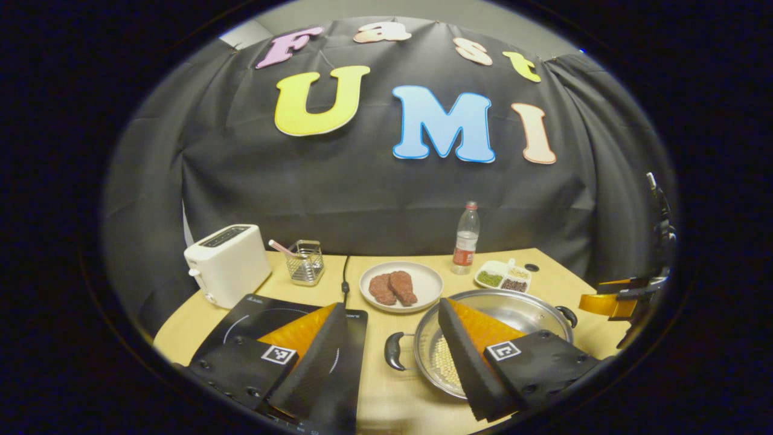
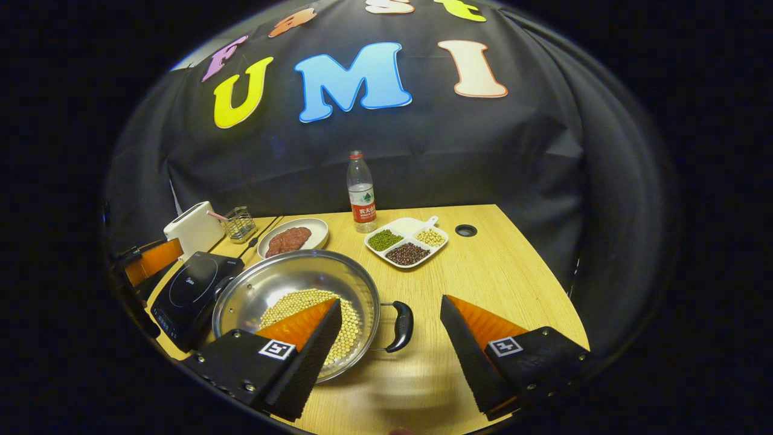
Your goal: First push the handle of the pot to place it horizontally, then grasp the pot with both hands and set it on the induction cooktop.
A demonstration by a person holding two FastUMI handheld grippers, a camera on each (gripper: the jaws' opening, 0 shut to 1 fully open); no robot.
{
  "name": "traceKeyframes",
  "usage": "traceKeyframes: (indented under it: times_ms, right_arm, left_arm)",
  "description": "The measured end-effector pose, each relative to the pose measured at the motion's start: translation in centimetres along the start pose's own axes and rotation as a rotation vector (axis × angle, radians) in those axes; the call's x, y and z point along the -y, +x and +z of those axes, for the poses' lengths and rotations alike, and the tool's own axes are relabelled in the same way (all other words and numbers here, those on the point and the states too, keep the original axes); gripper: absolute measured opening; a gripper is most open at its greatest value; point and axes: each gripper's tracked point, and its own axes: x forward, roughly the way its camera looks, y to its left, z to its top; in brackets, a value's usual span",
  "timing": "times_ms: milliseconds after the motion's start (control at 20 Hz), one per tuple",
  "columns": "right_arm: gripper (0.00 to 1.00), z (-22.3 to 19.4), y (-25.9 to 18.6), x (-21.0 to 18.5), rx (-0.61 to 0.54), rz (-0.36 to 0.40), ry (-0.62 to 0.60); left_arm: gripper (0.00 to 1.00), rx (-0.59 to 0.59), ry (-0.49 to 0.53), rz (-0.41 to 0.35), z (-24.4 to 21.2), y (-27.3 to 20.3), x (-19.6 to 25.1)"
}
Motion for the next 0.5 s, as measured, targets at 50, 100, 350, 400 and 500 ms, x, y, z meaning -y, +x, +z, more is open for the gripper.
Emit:
traceKeyframes:
  times_ms: [50,100,350,400,500]
  right_arm:
    - [1.00,-0.5,0.3,0.0,-0.010,-0.002,0.003]
    - [1.00,-0.8,0.8,0.0,-0.018,-0.005,0.005]
    - [1.00,-1.8,2.8,0.2,-0.049,-0.019,0.004]
    - [1.00,-2.1,3.2,0.3,-0.057,-0.021,0.002]
    - [1.00,-2.6,3.9,0.5,-0.077,-0.022,0.005]
  left_arm:
    - [0.99,-0.010,-0.003,-0.010,-0.5,0.7,0.3]
    - [0.99,-0.035,-0.005,-0.020,-1.5,1.6,0.6]
    - [0.99,-0.129,-0.033,-0.034,-5.4,4.5,1.1]
    - [0.99,-0.146,-0.037,-0.032,-6.2,5.0,1.1]
    - [0.99,-0.178,-0.038,-0.028,-7.4,6.0,0.9]
